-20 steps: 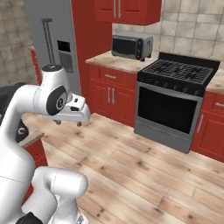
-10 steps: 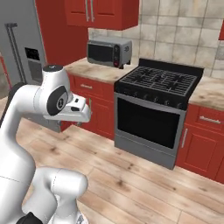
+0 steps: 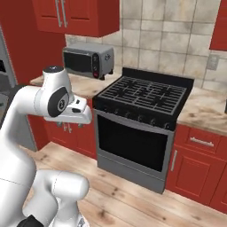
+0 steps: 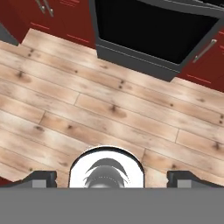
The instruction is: Navigate to the toaster oven.
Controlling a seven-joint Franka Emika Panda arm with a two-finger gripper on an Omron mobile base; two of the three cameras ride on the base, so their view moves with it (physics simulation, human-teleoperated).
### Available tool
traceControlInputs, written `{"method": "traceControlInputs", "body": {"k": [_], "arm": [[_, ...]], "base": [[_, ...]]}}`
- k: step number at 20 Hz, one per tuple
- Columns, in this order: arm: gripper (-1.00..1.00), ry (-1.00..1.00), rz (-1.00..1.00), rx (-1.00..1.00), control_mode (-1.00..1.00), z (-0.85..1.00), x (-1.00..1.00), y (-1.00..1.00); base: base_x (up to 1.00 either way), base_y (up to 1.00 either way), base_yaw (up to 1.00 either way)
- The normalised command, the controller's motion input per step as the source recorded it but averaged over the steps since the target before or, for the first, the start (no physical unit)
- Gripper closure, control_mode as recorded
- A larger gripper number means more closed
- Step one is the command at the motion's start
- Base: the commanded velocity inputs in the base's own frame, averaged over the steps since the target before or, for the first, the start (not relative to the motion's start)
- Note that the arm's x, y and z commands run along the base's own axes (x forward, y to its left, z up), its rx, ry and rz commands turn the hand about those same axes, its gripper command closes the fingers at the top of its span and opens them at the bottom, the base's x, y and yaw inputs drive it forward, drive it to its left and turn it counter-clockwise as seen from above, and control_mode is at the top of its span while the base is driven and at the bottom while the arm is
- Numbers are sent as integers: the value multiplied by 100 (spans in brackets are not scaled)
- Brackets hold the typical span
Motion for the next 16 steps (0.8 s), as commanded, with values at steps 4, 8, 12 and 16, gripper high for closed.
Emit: {"method": "traceControlInputs", "body": {"k": [4,8,12,16], "arm": [[-100,0,0,0,100,0,0,0],[-100,0,0,0,100,0,0,0],[-100,0,0,0,100,0,0,0],[-100,0,0,0,100,0,0,0]], "base": [[100,11,-18],[84,42,-20],[68,68,-23],[49,86,-23]]}}
